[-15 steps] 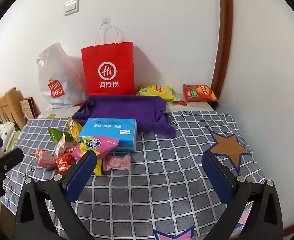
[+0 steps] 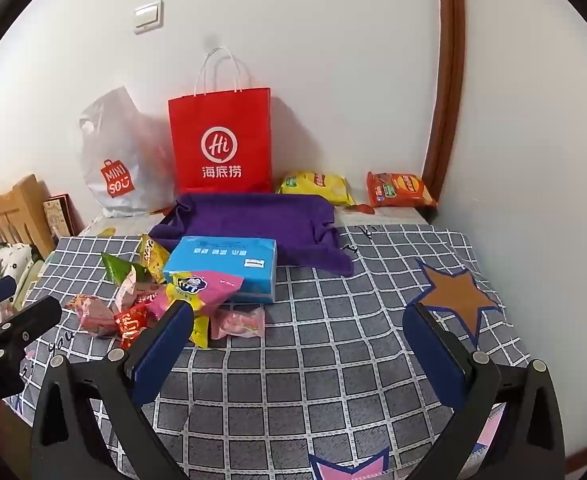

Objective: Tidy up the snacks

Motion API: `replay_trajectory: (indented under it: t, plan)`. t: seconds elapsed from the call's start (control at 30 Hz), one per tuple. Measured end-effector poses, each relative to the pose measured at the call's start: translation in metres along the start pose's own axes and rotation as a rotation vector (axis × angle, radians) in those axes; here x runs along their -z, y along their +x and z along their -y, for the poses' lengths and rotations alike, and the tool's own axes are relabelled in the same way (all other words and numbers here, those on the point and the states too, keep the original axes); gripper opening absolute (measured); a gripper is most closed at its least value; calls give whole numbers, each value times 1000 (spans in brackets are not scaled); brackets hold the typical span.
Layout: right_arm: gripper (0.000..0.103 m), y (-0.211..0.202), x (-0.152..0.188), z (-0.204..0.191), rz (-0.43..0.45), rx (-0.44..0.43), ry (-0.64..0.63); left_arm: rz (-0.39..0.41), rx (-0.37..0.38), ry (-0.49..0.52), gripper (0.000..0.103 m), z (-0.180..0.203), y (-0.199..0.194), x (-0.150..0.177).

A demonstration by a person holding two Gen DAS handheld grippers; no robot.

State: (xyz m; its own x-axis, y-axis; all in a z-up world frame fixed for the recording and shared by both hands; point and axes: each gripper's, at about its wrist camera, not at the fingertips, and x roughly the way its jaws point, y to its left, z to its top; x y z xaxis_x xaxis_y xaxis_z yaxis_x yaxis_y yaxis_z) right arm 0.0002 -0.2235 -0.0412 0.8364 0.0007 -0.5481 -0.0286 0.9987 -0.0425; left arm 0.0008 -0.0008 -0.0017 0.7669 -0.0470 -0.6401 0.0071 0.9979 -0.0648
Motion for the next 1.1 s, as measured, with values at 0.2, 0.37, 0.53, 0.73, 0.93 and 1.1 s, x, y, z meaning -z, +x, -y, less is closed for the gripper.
replay_trajectory:
  t: [0.2,0.37,0.53,0.73,0.93,1.1]
  plan:
    - [103,-3,0,3,3,0,3,4,2,16,103,4,-1,1]
    - [103,-5,1,2,7,-3,-3,7,7,13,103,4,-3,1]
    - [103,-7,1,0,13,-5,-8,7,7,11,103,5,-2,2]
    - [103,-8,1,0,17,-9,-9,7,8,8,103,6,-3,1]
    - [103,-9,1,-1,19,-9,-13,7,14,-2,103,5,-5,1]
    - [103,-11,1,-1,23,-9,-15,7,14,-1,103,5,-5,2]
